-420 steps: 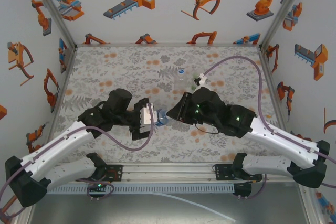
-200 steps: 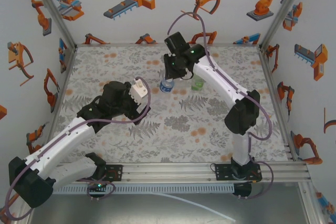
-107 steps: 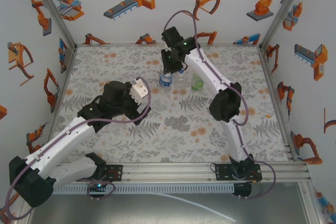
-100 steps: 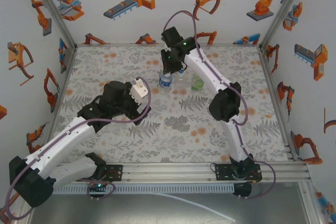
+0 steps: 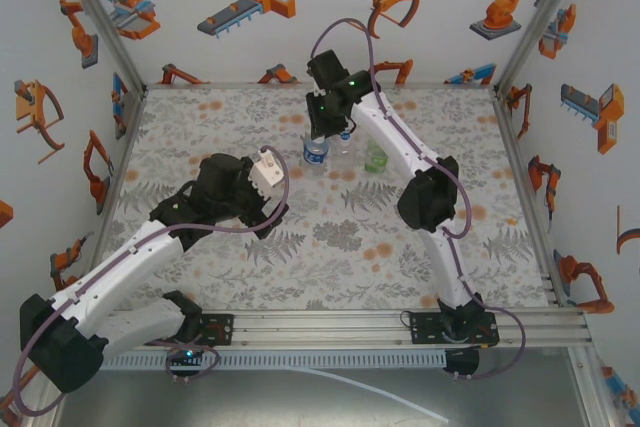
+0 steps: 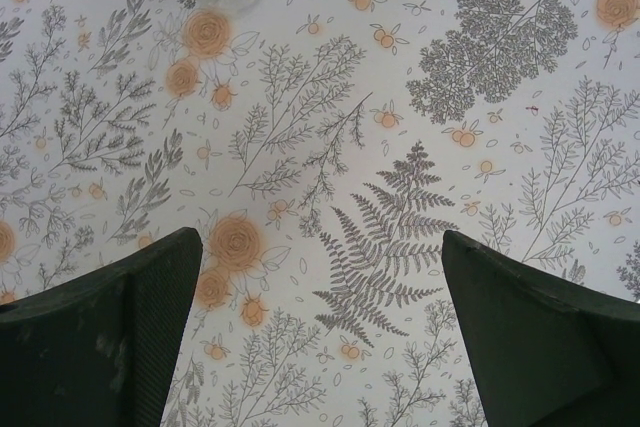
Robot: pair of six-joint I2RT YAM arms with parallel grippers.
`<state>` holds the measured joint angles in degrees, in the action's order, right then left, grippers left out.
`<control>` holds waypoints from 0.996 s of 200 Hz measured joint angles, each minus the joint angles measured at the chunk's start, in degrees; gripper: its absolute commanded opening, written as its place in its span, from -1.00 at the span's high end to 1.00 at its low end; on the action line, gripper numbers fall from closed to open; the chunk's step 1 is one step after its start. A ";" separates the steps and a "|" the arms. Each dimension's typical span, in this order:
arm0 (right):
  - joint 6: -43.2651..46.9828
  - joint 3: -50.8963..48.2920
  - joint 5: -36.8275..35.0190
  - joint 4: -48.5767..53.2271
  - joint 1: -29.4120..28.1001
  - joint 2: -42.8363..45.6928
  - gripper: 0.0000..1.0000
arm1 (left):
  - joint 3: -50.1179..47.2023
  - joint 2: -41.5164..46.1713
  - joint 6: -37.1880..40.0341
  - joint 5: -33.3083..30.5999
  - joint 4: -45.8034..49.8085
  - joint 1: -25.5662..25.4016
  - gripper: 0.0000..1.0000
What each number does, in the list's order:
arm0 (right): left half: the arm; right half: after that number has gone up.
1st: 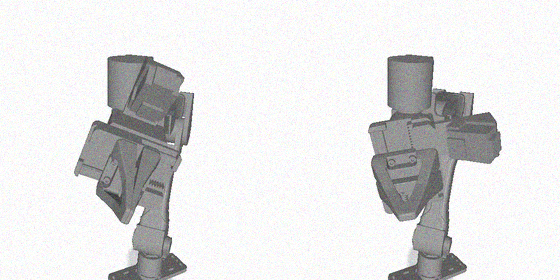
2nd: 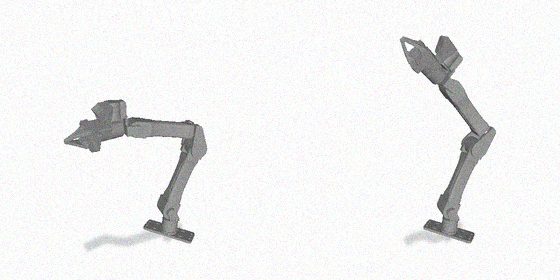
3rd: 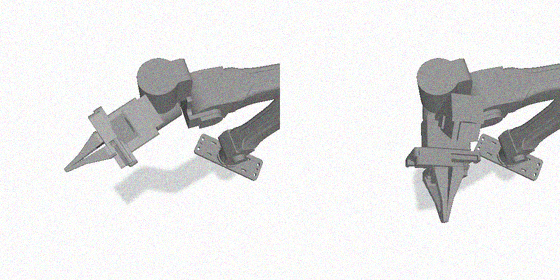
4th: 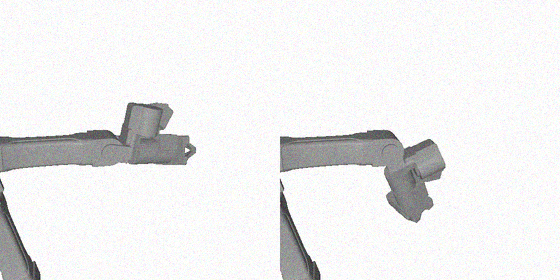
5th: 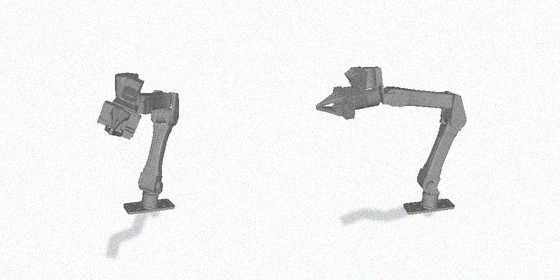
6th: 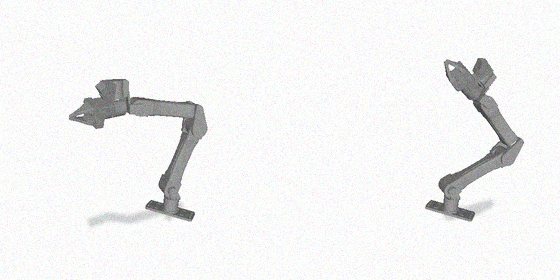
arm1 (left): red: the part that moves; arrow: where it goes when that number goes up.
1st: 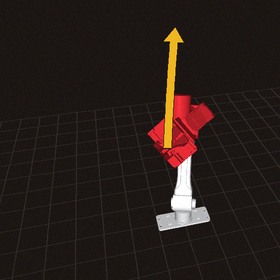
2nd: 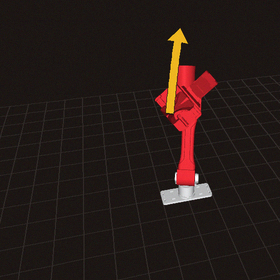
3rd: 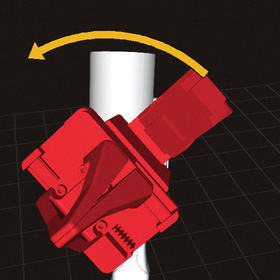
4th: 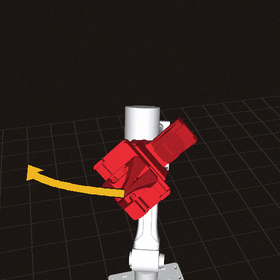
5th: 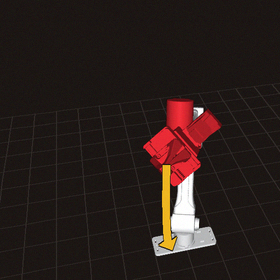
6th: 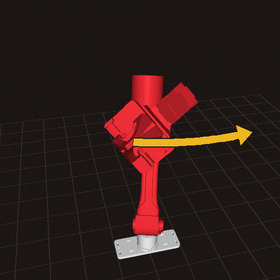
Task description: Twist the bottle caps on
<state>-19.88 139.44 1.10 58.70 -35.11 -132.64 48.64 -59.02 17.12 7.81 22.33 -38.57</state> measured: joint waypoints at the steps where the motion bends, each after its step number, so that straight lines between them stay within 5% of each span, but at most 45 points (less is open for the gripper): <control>1: 0.00 0.00 -0.02 -0.02 0.00 0.00 0.45 | 0.00 0.00 0.00 0.02 0.00 0.00 -0.94; 38: 0.02 0.00 -0.04 -0.28 0.00 0.00 0.20 | 0.02 0.00 0.00 0.50 0.00 0.00 -0.94; 127: -0.22 -0.02 0.39 -0.63 0.00 3.37 0.09 | 0.02 -0.22 -0.07 1.01 -0.02 0.00 -0.94; 199: 1.38 -14.86 -4.13 -2.99 1.33 23.12 -0.29 | 0.02 -1.81 -3.34 -1.62 -1.31 0.17 -0.94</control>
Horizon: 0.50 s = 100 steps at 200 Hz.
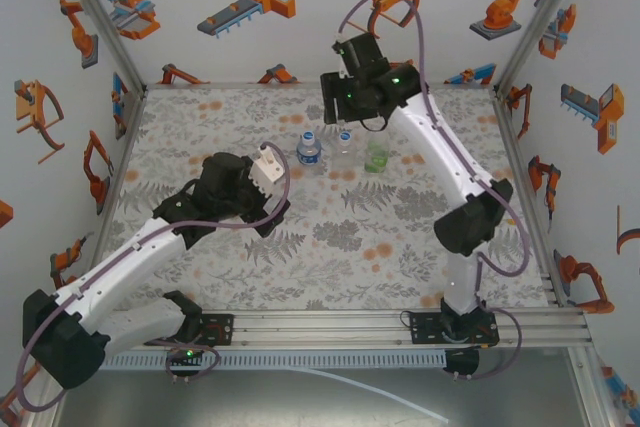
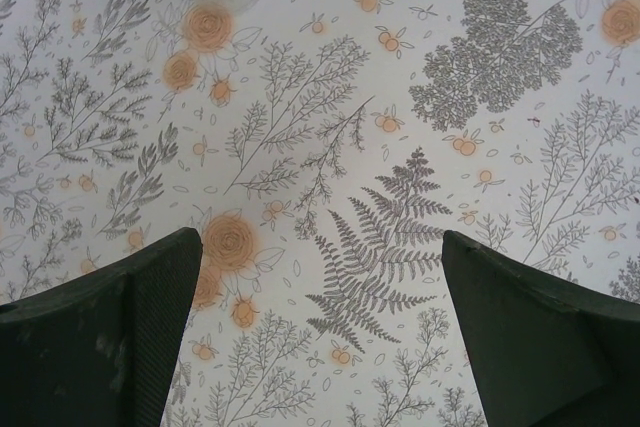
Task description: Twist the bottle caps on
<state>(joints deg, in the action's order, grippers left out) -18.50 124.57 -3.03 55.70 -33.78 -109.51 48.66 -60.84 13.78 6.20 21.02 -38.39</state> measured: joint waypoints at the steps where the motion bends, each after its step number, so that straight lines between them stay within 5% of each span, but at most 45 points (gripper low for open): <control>1: 0.09 -0.63 -0.11 -0.15 0.11 0.52 -0.29 | 0.00 -0.04 -0.07 -0.07 -0.02 0.00 -0.94; 14: 0.39 -6.58 -1.31 -1.68 1.40 5.14 -0.43 | 0.00 -1.05 -1.53 -1.33 -0.83 0.33 -0.94; 33: 1.01 -16.28 -3.52 -4.52 3.87 11.67 -0.98 | 0.00 -2.51 -4.07 -3.91 -1.97 0.92 -0.94; 100: 3.26 -54.36 -9.70 -19.04 16.87 33.66 -0.99 | -4.13 -3.39 -9.11 -17.33 -10.19 4.02 -0.94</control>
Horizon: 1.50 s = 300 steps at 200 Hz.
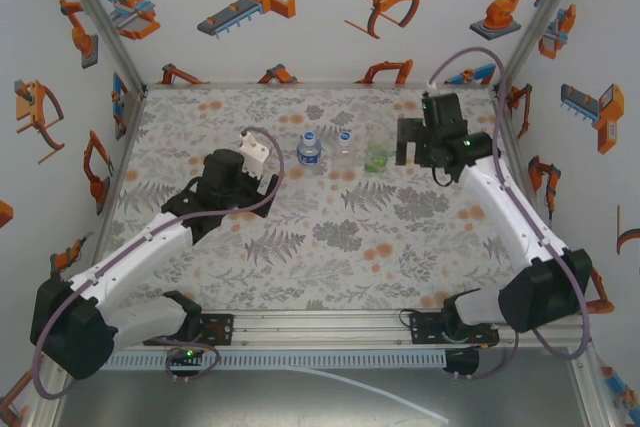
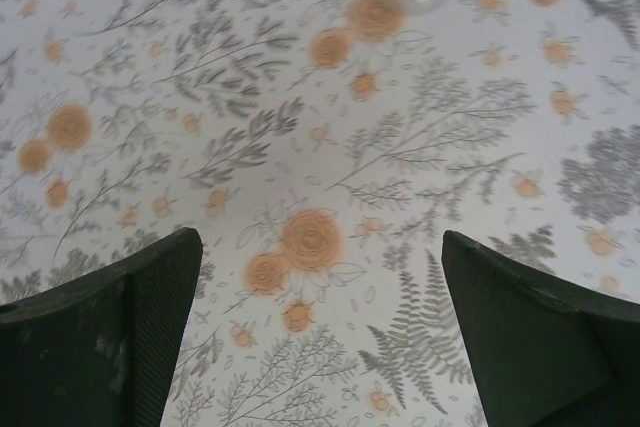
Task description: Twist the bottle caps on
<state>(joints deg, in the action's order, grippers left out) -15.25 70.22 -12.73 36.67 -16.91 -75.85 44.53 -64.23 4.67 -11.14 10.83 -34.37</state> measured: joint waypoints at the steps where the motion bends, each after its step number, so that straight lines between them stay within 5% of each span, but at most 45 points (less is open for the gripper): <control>1: 0.09 -0.42 -0.02 -0.17 0.15 0.20 -0.99 | -0.20 0.00 0.00 -0.33 -0.22 0.11 -0.94; 50: 3.87 -22.10 0.20 -14.73 10.38 6.56 -0.99 | -9.92 -0.66 -0.15 -9.70 -10.91 5.53 -0.94; 104: 7.76 -34.51 1.75 -32.22 15.82 2.40 -0.99 | -21.31 -1.16 -0.57 -11.52 -25.51 15.54 -0.94; 232: 10.80 -46.62 9.42 -74.49 19.76 -6.80 -0.99 | -25.44 -19.93 -2.64 -0.74 -60.06 28.92 -0.94; 300: 10.82 -49.20 13.73 -82.79 20.20 -12.74 -0.99 | -23.85 -24.20 -3.06 5.01 -61.55 30.80 -0.94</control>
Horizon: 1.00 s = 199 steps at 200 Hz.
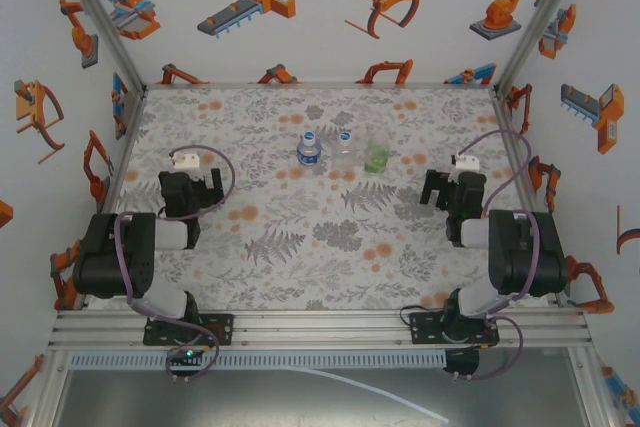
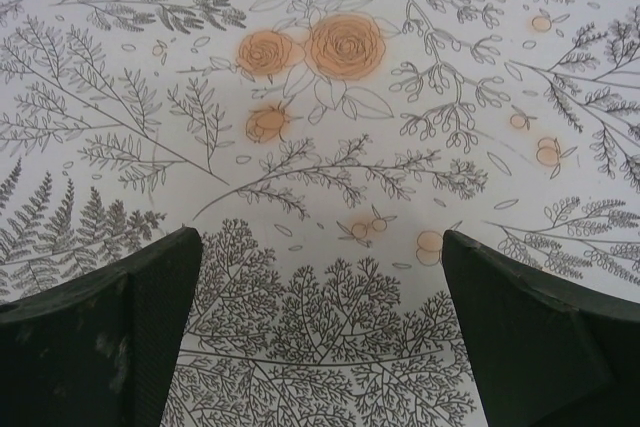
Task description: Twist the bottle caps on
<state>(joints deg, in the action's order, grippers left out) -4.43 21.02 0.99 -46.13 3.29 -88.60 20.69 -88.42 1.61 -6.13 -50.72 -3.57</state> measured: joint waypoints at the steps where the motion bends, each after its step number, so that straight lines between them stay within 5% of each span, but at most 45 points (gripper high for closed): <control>1: 0.00 0.00 0.00 -0.04 0.00 0.00 -0.99 | 0.00 0.00 0.00 0.02 0.00 0.00 -0.94; 199: -0.02 0.00 -0.39 -1.31 0.02 0.00 -0.99 | 0.74 0.00 -1.07 2.43 1.95 1.07 -0.94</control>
<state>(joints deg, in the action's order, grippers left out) -4.45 21.02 0.60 -47.44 3.31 -88.60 21.43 -88.42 0.54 -3.70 -48.77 -2.50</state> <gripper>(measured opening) 0.992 0.967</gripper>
